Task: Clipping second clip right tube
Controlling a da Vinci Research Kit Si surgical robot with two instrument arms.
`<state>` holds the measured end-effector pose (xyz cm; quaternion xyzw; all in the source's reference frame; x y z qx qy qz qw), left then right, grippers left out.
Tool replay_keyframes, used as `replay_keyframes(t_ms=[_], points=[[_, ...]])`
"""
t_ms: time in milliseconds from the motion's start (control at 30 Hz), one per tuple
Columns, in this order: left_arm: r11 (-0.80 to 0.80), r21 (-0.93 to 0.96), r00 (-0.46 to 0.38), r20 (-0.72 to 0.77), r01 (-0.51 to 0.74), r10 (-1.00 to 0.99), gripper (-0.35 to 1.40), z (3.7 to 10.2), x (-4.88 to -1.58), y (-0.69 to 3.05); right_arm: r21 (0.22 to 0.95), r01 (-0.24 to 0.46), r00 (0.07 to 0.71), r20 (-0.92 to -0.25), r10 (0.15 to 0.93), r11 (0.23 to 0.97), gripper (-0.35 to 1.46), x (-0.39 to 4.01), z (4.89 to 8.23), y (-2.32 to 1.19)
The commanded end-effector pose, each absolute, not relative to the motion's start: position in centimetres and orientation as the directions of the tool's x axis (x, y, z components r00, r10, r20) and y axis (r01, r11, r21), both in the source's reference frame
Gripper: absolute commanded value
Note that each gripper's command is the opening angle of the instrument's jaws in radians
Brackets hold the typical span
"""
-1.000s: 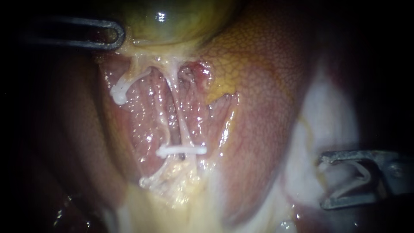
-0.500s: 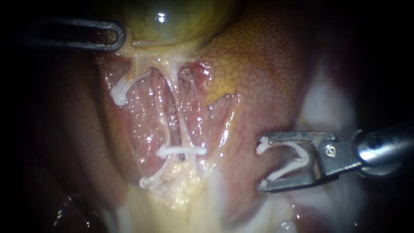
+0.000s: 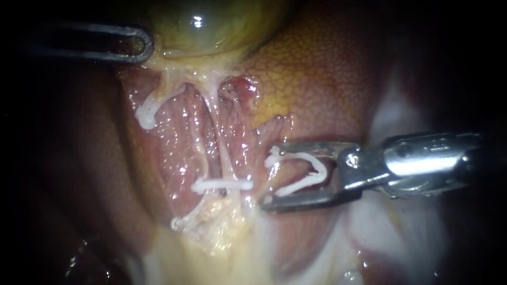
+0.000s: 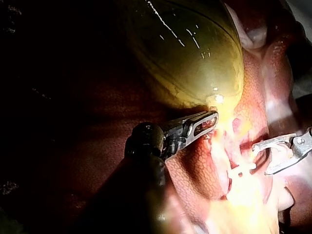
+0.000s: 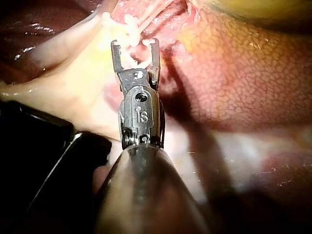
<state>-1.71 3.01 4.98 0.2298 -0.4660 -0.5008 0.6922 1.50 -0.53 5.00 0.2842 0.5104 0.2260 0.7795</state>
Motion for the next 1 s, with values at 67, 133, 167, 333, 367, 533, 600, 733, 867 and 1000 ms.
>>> replay_keyframes(t_ms=[67,133,167,333,367,533,600,733,867,1000], points=[[0.392,0.785,0.063,0.415,0.480,-0.908,-0.35,4.97,-1.71,3.00,0.691,-0.065,0.367,-0.654,0.661,0.720,0.50,1.55,5.03,-0.51],[0.392,0.785,0.063,0.415,0.480,-0.908,-0.35,4.97,-1.72,3.00,0.706,-0.073,0.359,-0.640,0.679,0.705,0.50,1.59,5.07,-0.49],[0.392,0.784,0.063,0.415,0.480,-0.908,-0.35,4.97,-1.72,3.00,0.705,-0.075,0.359,-0.640,0.679,0.705,0.50,1.61,5.09,-0.48],[0.392,0.784,0.063,0.415,0.481,-0.908,-0.35,4.96,-1.72,3.00,0.722,-0.089,0.352,-0.621,0.700,0.686,0.50,1.67,5.19,-0.44],[0.392,0.784,0.063,0.415,0.481,-0.908,-0.35,4.96,-1.72,3.00,0.726,-0.091,0.348,-0.618,0.705,0.682,0.50,1.68,5.21,-0.42],[0.392,0.784,0.062,0.415,0.481,-0.908,-0.35,4.96,-1.73,2.99,0.744,-0.082,0.329,-0.607,0.723,0.663,0.50,1.73,5.29,-0.38],[0.392,0.784,0.062,0.415,0.481,-0.908,-0.35,4.96,-1.73,2.99,0.756,-0.076,0.321,-0.598,0.734,0.650,0.50,1.75,5.32,-0.37],[0.392,0.784,0.062,0.415,0.481,-0.908,-0.35,4.96,-1.73,2.99,0.777,-0.051,0.298,-0.588,0.752,0.627,0.50,1.83,5.37,-0.37],[0.392,0.784,0.062,0.415,0.482,-0.908,-0.35,4.96,-1.74,2.99,0.795,-0.029,0.284,-0.575,0.767,0.606,0.50,1.92,5.46,-0.40],[0.392,0.784,0.062,0.415,0.482,-0.908,-0.35,4.96,-1.74,2.99,0.816,0.028,0.250,-0.565,0.787,0.577,0.50,1.97,5.54,-0.43]])
